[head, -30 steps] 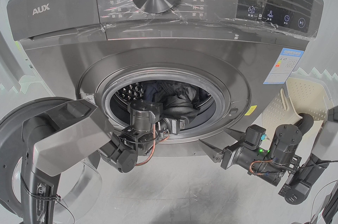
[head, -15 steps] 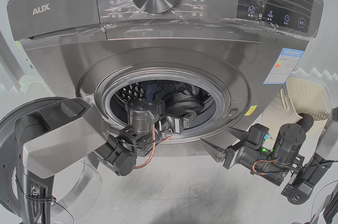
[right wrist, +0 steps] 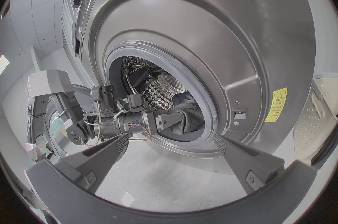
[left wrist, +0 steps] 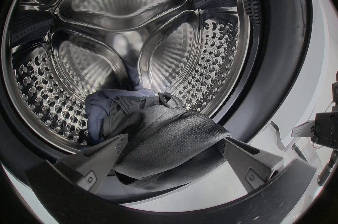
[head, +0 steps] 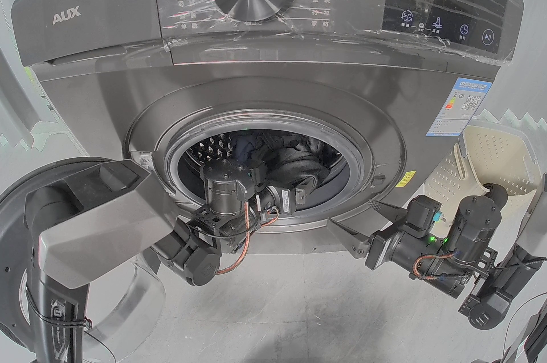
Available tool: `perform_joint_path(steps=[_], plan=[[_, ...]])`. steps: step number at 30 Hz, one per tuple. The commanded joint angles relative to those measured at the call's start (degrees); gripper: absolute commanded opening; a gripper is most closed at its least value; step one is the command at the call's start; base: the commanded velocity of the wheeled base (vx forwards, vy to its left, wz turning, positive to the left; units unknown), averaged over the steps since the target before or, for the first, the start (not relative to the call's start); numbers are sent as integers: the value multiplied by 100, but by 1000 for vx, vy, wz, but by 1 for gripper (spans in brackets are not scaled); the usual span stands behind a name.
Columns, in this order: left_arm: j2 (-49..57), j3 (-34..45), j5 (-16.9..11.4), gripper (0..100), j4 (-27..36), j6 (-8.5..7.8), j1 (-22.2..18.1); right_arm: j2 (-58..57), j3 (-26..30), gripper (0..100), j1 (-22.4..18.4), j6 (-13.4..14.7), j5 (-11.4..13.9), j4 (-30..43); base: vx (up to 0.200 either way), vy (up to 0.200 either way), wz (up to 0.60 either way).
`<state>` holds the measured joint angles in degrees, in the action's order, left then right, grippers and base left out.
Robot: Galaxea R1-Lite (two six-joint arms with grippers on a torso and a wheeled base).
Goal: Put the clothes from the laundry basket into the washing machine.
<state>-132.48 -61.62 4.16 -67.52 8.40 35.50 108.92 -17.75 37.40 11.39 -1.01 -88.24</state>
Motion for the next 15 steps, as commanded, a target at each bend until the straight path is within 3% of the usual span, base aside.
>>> perform_joint_path(steps=[1,4,10,11,15], plan=[[-165,-201,-20,100,64,-14,-17,24,-36,100,-5,4,5,-1,0,0,0],[-560,-763,-20,100,187,-14,-25,33,-71,100,13,-22,5,-1,0,0,0],[-1685,-2706,50,100,688,-137,-201,164,-53,100,66,-31,5,-9,0,0,0],[-1747,-2794,41,0,785,-154,-210,164,-44,100,66,-31,5,-9,0,0,0],[-1791,-2952,-126,0,1250,-163,-175,182,-80,100,66,-31,5,-9,0,0,0]])
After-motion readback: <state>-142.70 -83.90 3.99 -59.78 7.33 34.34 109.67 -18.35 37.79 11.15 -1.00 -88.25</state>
